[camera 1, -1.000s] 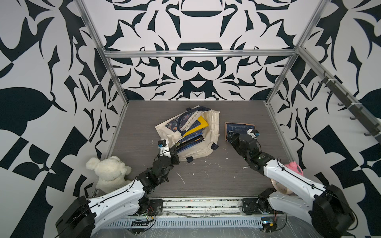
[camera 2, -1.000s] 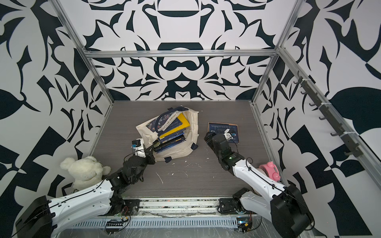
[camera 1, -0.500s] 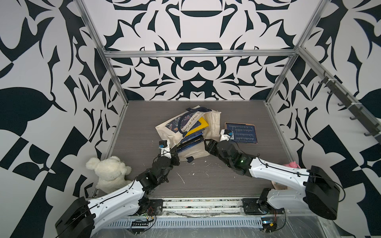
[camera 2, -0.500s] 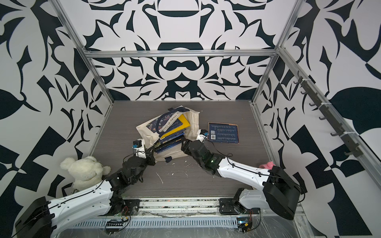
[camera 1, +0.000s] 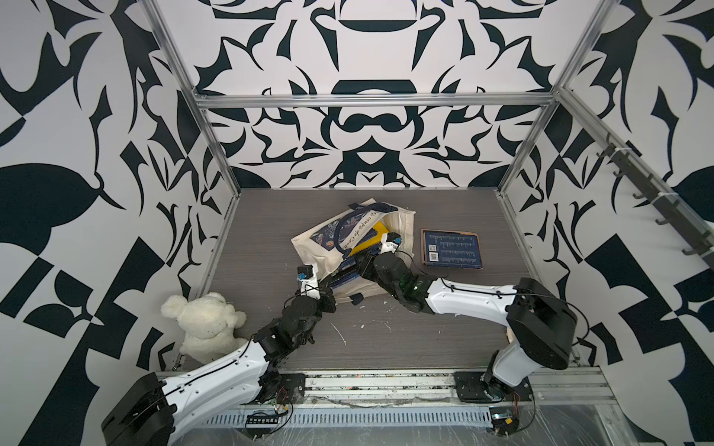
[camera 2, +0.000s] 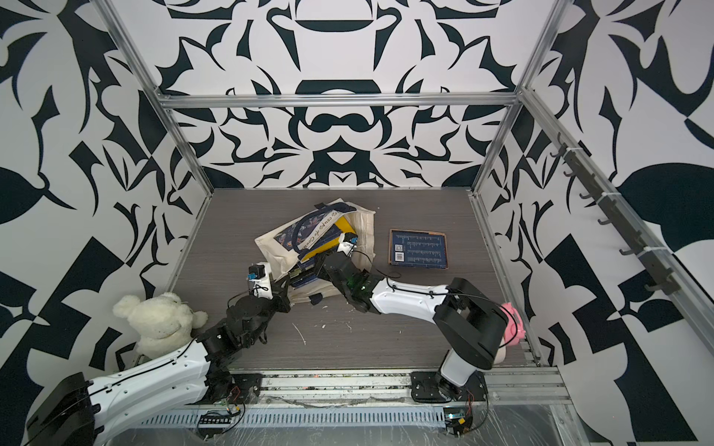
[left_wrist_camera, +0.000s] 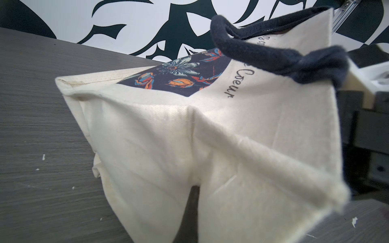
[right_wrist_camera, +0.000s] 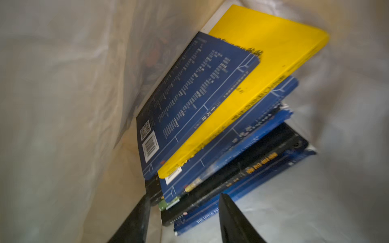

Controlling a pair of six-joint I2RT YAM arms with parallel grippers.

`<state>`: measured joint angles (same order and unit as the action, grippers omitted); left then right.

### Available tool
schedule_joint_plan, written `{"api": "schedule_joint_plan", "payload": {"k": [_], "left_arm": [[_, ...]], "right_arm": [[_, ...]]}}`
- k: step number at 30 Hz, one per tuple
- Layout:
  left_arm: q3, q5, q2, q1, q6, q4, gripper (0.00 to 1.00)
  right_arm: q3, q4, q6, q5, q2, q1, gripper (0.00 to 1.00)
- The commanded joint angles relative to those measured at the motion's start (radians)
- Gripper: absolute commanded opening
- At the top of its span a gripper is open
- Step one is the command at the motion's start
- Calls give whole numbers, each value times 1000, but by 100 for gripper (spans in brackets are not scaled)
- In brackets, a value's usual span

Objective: Take out the books from the canvas bag
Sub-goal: Pick up the book from the canvas bag.

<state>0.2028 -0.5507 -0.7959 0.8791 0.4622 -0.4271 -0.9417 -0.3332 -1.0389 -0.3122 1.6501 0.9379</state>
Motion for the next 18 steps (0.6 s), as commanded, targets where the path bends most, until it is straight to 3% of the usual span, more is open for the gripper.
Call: {"api": "schedule_joint_plan", "payload": {"k": [1, 18], "left_arm": [[0, 43, 30, 3, -14, -104, 0], [0, 66, 32, 3, -14, -107, 0]], "right_arm": [[-77, -64, 20, 0, 29, 4, 51], [-254, -79, -60, 6, 257, -54, 42]]}}
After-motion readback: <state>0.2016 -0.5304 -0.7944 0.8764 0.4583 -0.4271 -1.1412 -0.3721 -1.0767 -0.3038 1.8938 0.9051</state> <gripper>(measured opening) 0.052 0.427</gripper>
